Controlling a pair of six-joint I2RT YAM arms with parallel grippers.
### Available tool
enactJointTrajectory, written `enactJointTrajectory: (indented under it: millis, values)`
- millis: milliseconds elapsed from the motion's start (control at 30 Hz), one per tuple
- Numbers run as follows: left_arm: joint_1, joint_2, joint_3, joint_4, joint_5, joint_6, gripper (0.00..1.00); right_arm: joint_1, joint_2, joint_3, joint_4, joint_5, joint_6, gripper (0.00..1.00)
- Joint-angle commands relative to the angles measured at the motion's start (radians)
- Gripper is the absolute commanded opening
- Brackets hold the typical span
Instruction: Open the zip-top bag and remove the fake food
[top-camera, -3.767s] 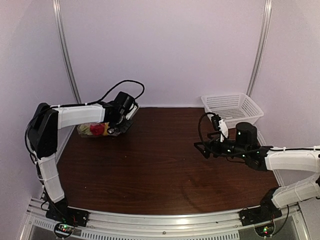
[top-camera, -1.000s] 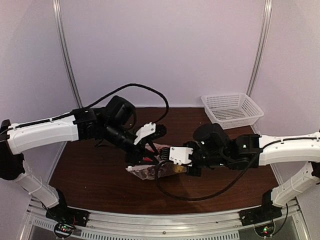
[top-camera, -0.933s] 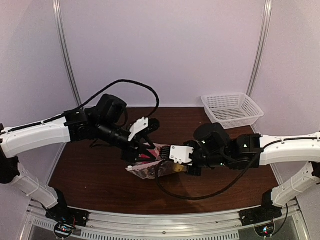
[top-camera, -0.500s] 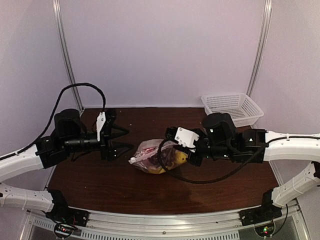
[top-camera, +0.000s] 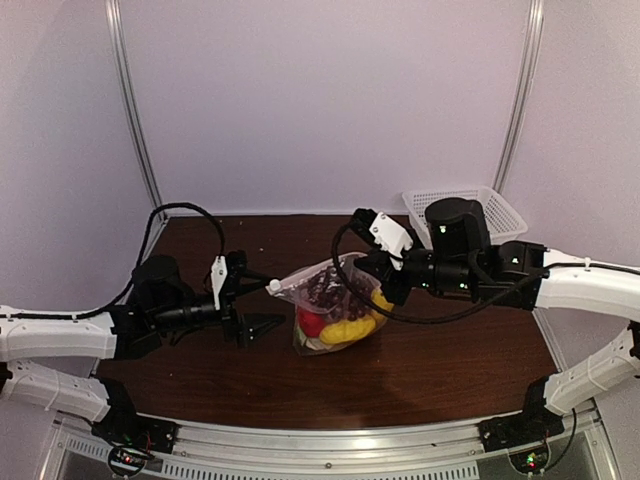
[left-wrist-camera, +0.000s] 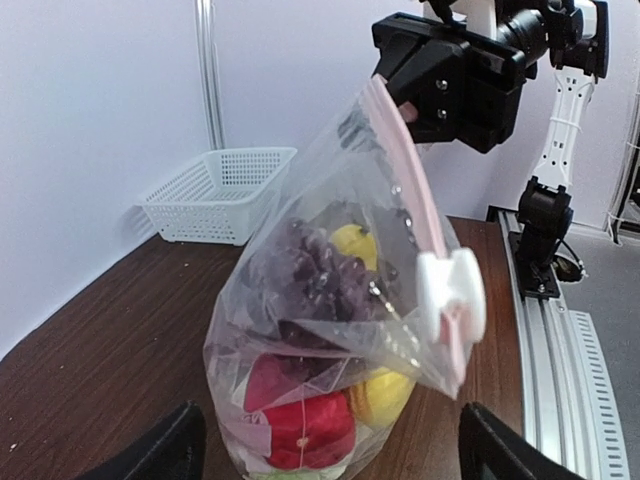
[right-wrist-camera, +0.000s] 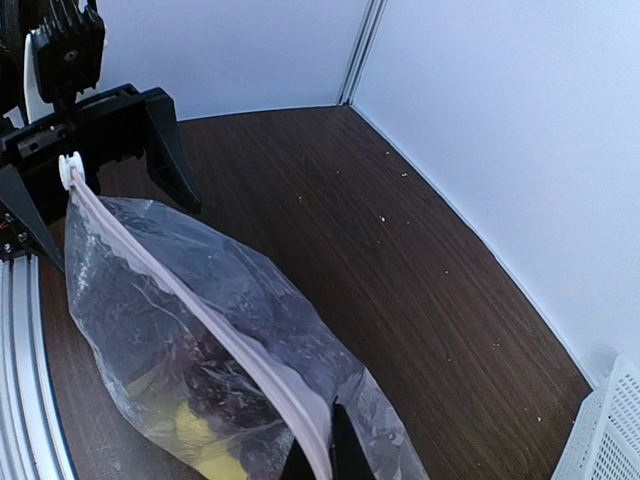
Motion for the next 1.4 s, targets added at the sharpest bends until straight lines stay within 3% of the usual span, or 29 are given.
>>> enactJointTrajectory:
  millis: [0, 133, 267, 433, 733, 967, 1000, 1067, 1100, 1267, 1367]
  values:
    - [-0.028, 0.134, 0.032, 0.298, 0.049, -0.028, 0.84, -0.009, -0.024, 0.003, 0.069, -0.02, 0.046, 0.0]
    - [-0.078, 0.228, 0.078, 0.388, 0.06, -0.027, 0.69, -0.018, -0.023, 0.007, 0.061, -0.015, 0.062, 0.0]
    - [-0.082, 0.262, 0.083, 0.455, 0.022, -0.055, 0.35, -0.023, -0.042, 0.002, 0.045, -0.005, 0.062, 0.0]
    - [-0.081, 0.214, 0.13, 0.296, -0.002, 0.008, 0.0, -0.031, -0.105, -0.048, 0.043, 0.001, 0.058, 0.0]
    - [-0.076, 0.093, 0.163, 0.114, 0.002, 0.033, 0.0, -0.043, -0.157, -0.104, -0.011, -0.013, 0.03, 0.0]
    - [-0.076, 0.081, 0.186, 0.075, 0.051, 0.023, 0.0, -0.043, -0.158, -0.096, -0.049, -0.073, 0.013, 0.0]
    - [-0.076, 0.074, 0.185, 0.068, 0.05, 0.024, 0.0, -0.042, -0.16, -0.1, -0.048, -0.076, 0.013, 0.08]
    - [-0.076, 0.067, 0.192, 0.04, 0.054, 0.03, 0.0, -0.042, -0.16, -0.092, -0.058, -0.097, 0.006, 0.46]
    - [-0.076, 0.069, 0.202, 0.012, 0.066, 0.039, 0.0, -0.043, -0.159, -0.082, -0.065, -0.118, 0.0, 0.55]
    - [-0.076, 0.079, 0.221, -0.039, 0.122, 0.045, 0.0, -0.043, -0.123, 0.013, -0.097, -0.252, -0.025, 0.72]
    - [-0.076, 0.082, 0.243, -0.071, 0.14, 0.089, 0.0, -0.041, -0.043, 0.103, -0.125, -0.314, -0.027, 0.75]
